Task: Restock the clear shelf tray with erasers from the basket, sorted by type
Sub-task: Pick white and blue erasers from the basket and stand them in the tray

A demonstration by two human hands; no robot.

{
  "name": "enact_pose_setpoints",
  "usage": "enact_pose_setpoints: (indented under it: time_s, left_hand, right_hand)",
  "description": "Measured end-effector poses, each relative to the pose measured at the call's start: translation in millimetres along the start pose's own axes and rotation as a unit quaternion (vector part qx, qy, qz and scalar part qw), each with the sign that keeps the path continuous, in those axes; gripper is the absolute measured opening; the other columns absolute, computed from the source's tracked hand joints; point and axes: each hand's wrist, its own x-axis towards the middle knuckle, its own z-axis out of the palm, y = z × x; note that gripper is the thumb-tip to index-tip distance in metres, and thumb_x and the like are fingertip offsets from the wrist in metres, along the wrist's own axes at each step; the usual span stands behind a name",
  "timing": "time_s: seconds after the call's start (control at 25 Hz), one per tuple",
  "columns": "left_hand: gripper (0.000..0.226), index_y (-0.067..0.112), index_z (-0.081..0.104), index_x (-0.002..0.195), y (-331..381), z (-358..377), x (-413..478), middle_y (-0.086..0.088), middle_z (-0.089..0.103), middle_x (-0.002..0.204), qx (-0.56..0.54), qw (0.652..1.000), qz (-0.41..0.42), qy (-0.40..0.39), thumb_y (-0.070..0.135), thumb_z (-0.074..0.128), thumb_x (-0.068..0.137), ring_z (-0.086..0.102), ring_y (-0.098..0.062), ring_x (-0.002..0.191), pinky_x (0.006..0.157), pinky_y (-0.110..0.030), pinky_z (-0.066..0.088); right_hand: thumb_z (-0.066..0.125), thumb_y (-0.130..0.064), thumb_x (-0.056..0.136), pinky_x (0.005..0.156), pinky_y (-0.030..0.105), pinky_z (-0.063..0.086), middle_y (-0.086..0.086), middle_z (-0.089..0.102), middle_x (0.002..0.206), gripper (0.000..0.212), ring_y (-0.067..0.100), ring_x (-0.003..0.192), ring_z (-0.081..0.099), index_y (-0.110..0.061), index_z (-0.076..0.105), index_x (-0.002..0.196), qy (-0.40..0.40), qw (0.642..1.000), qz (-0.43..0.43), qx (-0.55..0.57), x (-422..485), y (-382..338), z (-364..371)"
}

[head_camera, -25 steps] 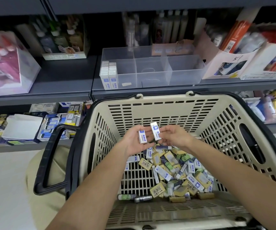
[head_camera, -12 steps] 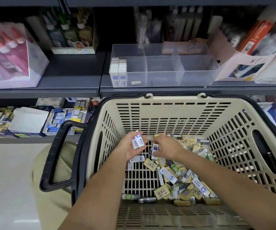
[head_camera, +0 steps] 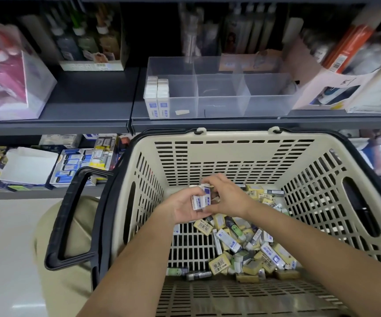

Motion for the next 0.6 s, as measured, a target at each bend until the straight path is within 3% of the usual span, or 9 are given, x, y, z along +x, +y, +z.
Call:
enact_pose_setpoints:
  time_s: [0.16, 0.32, 0.4, 0.6]
  left_hand:
    - [0.022, 0.002, 0.059, 0.105, -1.5, 3.6, 2.9, -0.014, 0.071, 0.086, 0.027, 1.0, 0.001, 0.015, 0.005, 0.062, 0.083, 0.07, -0.023, 0.075, 0.064, -0.031, 0.058]
    - [0.011, 0.002, 0.063, 0.096, -3.5, -0.3, 4.8, -0.011, 0.073, 0.08, 0.033, 0.997, -0.004, 0.067, 0.004, 0.058, 0.086, 0.071, -0.02, 0.071, 0.058, -0.03, 0.058]
    - [0.015, 0.002, 0.062, 0.1, -3.6, -0.5, 5.7, -0.011, 0.073, 0.08, 0.035, 0.997, -0.005, 0.075, 0.003, 0.057, 0.086, 0.071, -0.02, 0.072, 0.056, -0.029, 0.057]
    - [0.032, 0.006, 0.061, 0.106, -3.8, 6.9, 8.2, -0.009, 0.069, 0.083, 0.057, 0.995, 0.009, 0.087, 0.013, 0.073, 0.078, 0.068, -0.019, 0.072, 0.056, -0.029, 0.056]
  right_hand:
    - [0.079, -0.035, 0.07, 0.091, 0.026, 0.041, -0.01, 0.043, 0.127, 0.078, 0.008, 0.108, 0.048, -0.028, 0.037, 0.135, -0.003, 0.998, 0.045, 0.041, -12.9, 15.5, -21.9]
    - [0.067, -0.028, 0.083, 0.088, 0.027, 0.045, 0.002, 0.053, 0.13, 0.049, 0.017, 0.109, 0.055, -0.018, 0.049, 0.129, 0.037, 0.98, 0.163, -0.106, -29.5, 59.7, -46.3]
    - [0.067, -0.029, 0.082, 0.087, 0.029, 0.048, 0.004, 0.056, 0.126, 0.048, 0.019, 0.105, 0.058, -0.015, 0.053, 0.126, 0.027, 0.974, 0.2, -0.105, -33.9, 74.6, -43.2]
    - [0.068, -0.036, 0.08, 0.079, 0.028, 0.043, 0.002, 0.043, 0.105, 0.037, 0.019, 0.097, 0.051, -0.017, 0.059, 0.11, 0.01, 0.964, 0.209, -0.164, -27.2, 79.1, -29.0]
